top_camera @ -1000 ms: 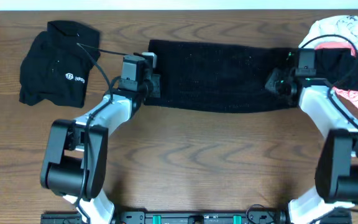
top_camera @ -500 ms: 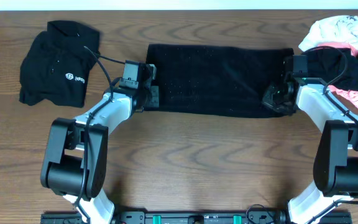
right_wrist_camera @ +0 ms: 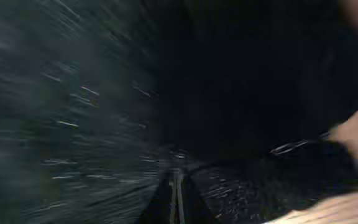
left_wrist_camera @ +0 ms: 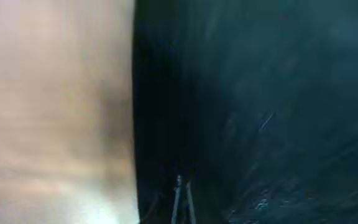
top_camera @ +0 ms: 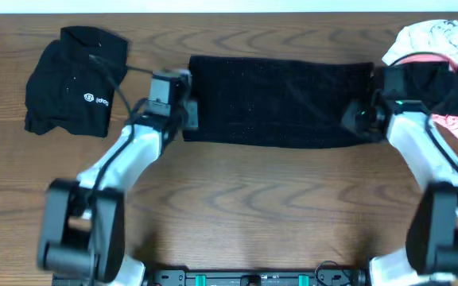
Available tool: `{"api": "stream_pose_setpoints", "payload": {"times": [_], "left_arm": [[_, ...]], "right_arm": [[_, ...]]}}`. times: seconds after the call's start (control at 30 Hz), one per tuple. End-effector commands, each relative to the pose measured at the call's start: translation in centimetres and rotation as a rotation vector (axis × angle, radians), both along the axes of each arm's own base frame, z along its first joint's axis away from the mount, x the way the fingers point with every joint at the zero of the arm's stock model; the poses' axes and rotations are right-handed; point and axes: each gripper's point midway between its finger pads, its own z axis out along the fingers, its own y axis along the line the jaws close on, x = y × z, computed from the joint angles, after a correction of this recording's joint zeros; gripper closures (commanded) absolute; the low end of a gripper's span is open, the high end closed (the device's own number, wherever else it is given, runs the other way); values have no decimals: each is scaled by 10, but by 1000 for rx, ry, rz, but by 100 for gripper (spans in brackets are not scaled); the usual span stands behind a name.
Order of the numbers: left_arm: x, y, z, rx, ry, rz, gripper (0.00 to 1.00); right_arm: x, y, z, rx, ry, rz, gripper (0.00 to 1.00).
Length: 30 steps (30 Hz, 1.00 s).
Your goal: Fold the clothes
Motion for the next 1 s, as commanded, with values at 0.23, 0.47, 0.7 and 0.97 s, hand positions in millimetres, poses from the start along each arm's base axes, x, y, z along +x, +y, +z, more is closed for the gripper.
{"api": "stream_pose_setpoints", "payload": {"times": [0.23, 0.47, 0.7, 0.97], "left_arm": [[25, 0, 32, 102, -178, -89, 94], [46, -22, 1, 99, -61, -182, 94], [59, -34, -35, 212, 37, -217, 94], [37, -30, -90, 237, 198, -237, 94]], "right_arm": [[28, 6, 50, -186, -212, 116, 99], [47, 8, 14, -198, -133, 94, 99], [73, 4, -20, -221, -17, 79, 99], [63, 6, -55, -215, 86, 79, 99]]}}
